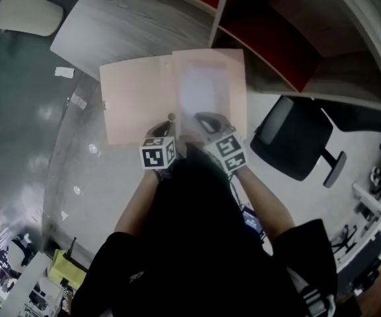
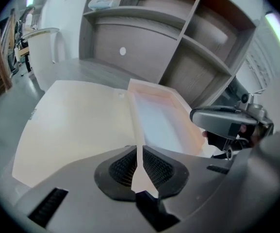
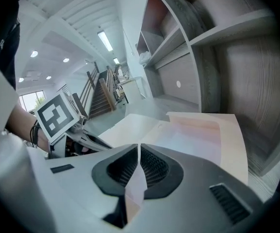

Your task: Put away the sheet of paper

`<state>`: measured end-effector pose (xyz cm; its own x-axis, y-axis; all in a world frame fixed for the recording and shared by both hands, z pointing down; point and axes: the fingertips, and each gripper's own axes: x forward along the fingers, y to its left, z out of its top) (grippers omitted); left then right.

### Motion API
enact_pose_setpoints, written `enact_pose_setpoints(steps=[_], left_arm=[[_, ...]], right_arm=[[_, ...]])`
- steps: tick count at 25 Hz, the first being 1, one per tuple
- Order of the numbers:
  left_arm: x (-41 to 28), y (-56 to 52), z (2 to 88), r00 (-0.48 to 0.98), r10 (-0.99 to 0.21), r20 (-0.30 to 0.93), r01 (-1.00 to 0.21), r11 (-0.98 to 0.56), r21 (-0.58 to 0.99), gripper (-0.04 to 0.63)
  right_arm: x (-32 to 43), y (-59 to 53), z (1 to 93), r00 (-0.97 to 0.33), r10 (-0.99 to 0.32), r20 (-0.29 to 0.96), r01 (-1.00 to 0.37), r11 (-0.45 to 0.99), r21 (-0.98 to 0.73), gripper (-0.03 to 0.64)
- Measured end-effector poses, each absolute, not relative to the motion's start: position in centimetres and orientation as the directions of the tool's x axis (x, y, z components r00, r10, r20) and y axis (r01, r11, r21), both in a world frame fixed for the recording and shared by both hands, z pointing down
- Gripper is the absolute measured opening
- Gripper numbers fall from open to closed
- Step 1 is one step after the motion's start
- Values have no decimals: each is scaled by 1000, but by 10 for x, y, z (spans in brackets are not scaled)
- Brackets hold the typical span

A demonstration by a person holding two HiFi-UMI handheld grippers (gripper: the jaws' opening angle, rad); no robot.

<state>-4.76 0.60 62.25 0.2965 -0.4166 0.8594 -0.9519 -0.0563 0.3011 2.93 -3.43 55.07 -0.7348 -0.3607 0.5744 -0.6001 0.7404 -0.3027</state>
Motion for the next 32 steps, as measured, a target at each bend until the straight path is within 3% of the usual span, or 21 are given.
enact_pose_setpoints(steps=[6, 16, 32], left_arm=[[-49, 3, 581, 283, -594, 753, -959, -154, 239, 56], [-60, 32, 517, 269, -753, 601, -962, -177, 209, 49], [-62, 98, 413, 282, -876, 391, -959, -242, 151, 49]], right_arm=[[25, -21, 530, -721, -426, 547, -626, 738, -251, 29], [20, 12, 467, -651, -623, 433, -726, 678, -116, 17], [34, 85, 370, -560, -791, 246, -809, 586, 45, 17]])
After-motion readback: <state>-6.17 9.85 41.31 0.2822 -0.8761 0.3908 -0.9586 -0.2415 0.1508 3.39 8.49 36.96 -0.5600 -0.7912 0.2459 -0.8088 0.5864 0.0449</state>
